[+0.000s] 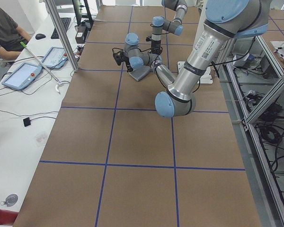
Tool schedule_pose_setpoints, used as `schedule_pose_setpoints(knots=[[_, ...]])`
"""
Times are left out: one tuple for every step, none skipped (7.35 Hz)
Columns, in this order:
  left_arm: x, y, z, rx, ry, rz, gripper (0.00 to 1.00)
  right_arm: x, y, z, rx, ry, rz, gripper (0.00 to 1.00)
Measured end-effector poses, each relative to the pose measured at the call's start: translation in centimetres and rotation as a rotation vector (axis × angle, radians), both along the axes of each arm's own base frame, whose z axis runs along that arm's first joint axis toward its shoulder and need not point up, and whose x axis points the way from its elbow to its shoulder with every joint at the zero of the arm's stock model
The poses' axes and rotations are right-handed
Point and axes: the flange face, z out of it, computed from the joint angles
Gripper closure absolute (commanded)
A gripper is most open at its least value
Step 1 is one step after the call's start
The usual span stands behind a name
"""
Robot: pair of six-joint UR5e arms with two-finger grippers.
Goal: Fold towel twice with both arms
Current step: 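Drag the towel end toward the robot with the right gripper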
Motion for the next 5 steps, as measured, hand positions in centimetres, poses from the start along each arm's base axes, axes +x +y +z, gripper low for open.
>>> schedule_pose_setpoints(knots=[[-0.1, -0.1, 0.1, -0.003, 0.000, 0.000, 0.02, -0.6, 1.4, -0.3, -0.004, -0.005, -0.021, 0.86], [-0.1, -0.2, 0.2, -0.005, -0.002, 0.001, 0.02, -0.8, 2.2, -0.7, -0.005, -0.013, -0.035, 0.01], [0.0, -0.2, 0.3, -0.007, -0.004, 0.001, 0.02, -0.8, 2.7, -1.0, -0.002, -0.021, -0.044, 0.00], [0.0, -0.1, 0.6, -0.009, -0.007, 0.004, 0.01, -0.6, 3.0, -1.4, 0.005, -0.031, -0.053, 0.00], [0.3, 0.3, 1.1, -0.013, -0.011, 0.010, 0.01, 0.2, 2.9, -2.1, 0.014, -0.049, -0.053, 0.00]])
